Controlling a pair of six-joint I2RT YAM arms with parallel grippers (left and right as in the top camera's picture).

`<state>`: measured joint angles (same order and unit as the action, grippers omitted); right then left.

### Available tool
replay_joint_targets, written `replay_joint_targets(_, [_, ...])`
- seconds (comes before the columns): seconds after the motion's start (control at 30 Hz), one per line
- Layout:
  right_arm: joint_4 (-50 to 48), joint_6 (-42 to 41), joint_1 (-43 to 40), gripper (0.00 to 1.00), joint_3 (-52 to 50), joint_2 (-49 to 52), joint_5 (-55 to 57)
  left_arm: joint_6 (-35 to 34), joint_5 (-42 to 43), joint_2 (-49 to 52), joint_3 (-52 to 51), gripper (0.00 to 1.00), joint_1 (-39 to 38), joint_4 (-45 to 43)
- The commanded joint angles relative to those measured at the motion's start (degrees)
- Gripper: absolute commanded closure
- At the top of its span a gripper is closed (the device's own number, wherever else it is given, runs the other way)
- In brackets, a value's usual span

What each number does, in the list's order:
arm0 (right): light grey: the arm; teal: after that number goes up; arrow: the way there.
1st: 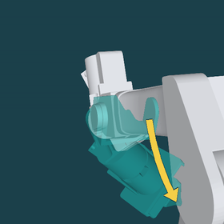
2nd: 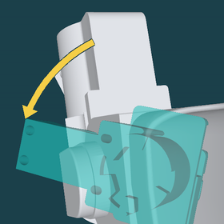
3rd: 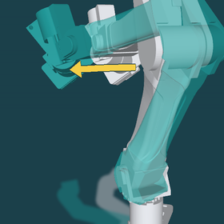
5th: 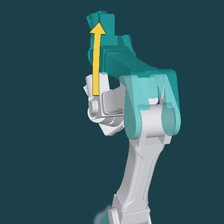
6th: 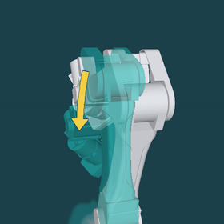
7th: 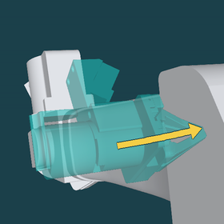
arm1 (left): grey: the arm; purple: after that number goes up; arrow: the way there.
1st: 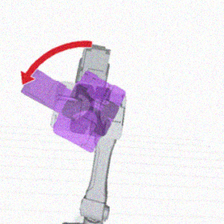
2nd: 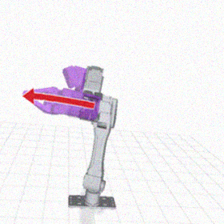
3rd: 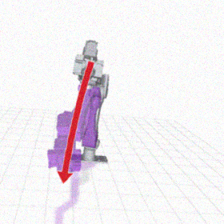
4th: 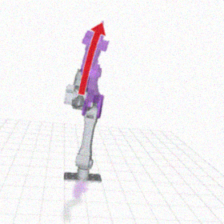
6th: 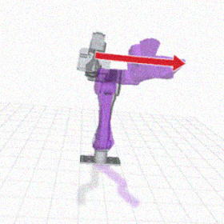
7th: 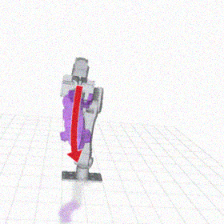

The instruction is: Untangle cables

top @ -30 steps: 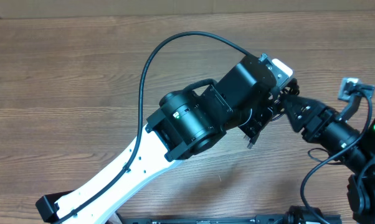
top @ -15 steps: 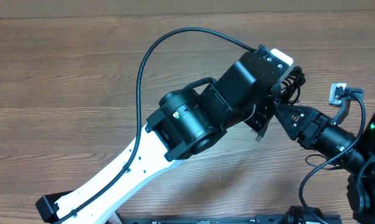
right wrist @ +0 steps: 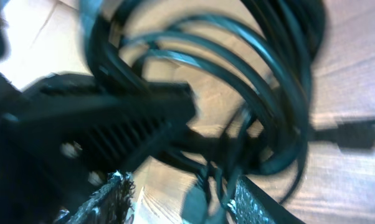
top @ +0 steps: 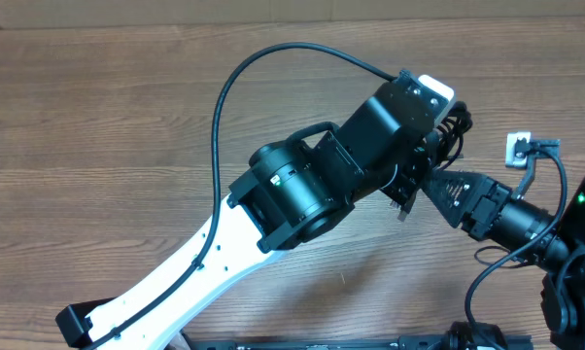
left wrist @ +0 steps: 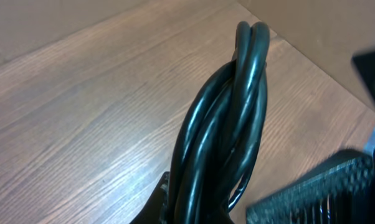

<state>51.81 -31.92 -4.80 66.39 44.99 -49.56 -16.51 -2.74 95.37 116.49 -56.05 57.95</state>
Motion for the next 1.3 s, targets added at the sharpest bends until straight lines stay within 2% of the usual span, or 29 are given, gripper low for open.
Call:
replay_joint_targets(0.0, [-2.84, 0.22, 0.24, 0.51, 1.14, -0.22, -0.15, 1.33, 1.31, -0.22, 0.26, 0.96, -1.01, 0.7])
replay_joint_targets(0.13, [-1.66, 0.44, 0.24, 0.57, 1.14, -0.22, 7.17, 1.31, 2.62, -0.24, 0.26, 0.96, -1.03, 1.2])
replay_joint_targets(0.37, [0.96, 3.72, 0.24, 0.57, 1.14, -0.22, 8.04, 1.29, 2.93, -0.24, 0.26, 0.96, -0.98, -0.46])
replay_joint_targets(0.47, [0.96, 3.72, 0.24, 0.57, 1.14, -0.22, 10.32, 1.86, 7.61, -0.24, 0.26, 0.96, -0.98, -1.99])
replay_joint_targets(0.53, [0.94, 3.72, 0.24, 0.6, 1.14, -0.22, 10.99, 4.66, 12.26, -0.24, 0.26, 0.96, -0.98, -2.99])
replay_joint_targets(0.67, [-0.48, 3.58, 0.24, 0.66, 1.14, -0.22, 10.12, 4.98, 13.42, -0.24, 0.26, 0.96, -0.98, -3.02])
replay_joint_targets(0.73, [-2.01, 3.45, 0.24, 0.66, 1.14, -0.22, 6.91, 4.96, 13.38, -0.24, 0.26, 0.96, -0.98, -2.75])
replay_joint_targets(1.27, [-6.8, 1.51, 0.24, 0.66, 1.14, -0.17, 2.34, 6.05, 18.23, -0.22, 0.26, 0.96, -1.09, -4.04])
